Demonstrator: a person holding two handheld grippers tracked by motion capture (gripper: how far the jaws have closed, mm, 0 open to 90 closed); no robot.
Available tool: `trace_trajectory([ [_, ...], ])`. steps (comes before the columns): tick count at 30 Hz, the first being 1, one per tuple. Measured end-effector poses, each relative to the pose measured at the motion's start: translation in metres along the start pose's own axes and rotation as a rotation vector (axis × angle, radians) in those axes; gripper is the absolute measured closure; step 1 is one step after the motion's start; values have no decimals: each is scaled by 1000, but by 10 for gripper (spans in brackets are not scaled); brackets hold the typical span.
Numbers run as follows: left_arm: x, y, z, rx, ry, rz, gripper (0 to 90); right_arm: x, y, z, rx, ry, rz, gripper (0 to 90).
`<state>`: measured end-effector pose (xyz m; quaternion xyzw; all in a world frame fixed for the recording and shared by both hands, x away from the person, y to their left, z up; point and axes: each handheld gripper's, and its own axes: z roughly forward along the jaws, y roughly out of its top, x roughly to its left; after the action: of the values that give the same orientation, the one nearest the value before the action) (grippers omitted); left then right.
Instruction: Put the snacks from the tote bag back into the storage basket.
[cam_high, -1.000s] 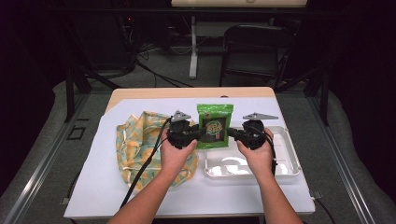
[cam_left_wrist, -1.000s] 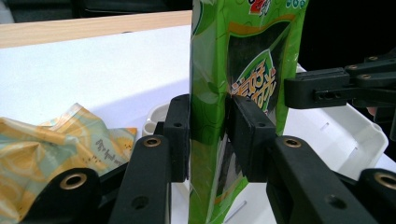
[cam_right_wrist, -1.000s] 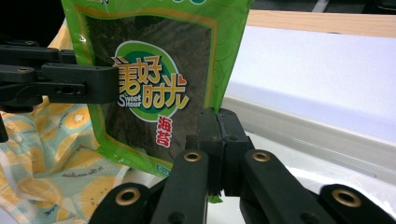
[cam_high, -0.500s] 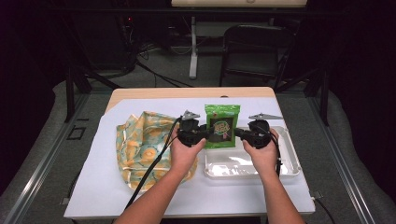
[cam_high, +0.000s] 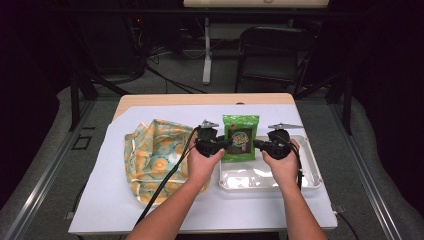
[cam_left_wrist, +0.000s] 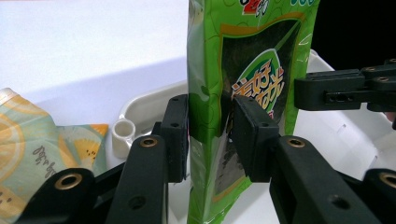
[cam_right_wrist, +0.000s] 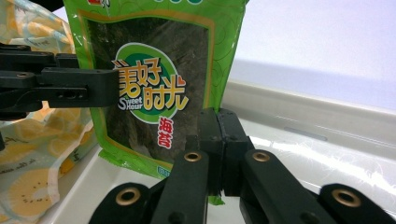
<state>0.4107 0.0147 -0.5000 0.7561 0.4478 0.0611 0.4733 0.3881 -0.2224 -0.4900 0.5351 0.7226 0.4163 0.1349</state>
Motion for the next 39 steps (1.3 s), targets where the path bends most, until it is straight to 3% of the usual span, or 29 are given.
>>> trace_trajectory([
  [11, 3, -4, 9, 41, 33, 6, 662, -1, -4, 8, 22, -15, 1, 900],
  [15, 6, -4, 9, 63, 67, 10, 662, -2, -6, 14, 44, -18, 2, 900],
  [19, 7, -4, 10, 72, 50, -2, 658, -5, -8, 17, 47, -10, 25, 900],
  [23, 7, -4, 10, 78, 59, 1, 650, -5, -9, 18, 56, -6, 45, 900],
  [32, 8, -2, 6, 51, 64, -2, 607, -5, -10, 20, 45, -14, 47, 900],
  [39, 8, 5, -7, -2, 50, -17, 582, -6, -10, 21, 52, -14, 59, 900],
])
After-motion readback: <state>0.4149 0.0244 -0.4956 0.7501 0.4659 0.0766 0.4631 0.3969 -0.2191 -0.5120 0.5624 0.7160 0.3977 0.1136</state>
